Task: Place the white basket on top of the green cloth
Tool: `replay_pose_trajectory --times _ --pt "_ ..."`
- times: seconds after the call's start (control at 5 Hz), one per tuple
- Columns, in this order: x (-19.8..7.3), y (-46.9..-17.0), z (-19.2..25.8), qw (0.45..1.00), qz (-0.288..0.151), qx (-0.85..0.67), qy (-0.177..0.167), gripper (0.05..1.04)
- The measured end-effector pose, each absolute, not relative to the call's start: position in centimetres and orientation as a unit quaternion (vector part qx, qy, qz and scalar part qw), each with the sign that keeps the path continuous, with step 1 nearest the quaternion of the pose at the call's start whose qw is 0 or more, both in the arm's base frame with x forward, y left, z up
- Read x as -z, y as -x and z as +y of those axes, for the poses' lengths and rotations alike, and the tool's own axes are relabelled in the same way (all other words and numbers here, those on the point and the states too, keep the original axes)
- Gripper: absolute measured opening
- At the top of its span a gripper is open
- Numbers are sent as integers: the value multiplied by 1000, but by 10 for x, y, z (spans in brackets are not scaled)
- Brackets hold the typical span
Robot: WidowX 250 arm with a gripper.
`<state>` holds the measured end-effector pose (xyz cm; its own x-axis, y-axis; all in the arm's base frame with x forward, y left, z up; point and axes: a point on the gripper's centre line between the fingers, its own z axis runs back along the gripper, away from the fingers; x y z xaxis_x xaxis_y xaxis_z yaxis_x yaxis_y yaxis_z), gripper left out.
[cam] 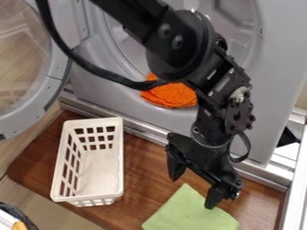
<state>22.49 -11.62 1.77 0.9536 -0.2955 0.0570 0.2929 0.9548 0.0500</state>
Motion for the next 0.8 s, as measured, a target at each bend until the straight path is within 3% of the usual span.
replay_pose_trajectory --times 0.8 --pt "-2 -214 -104 992 -5 125 -26 1000"
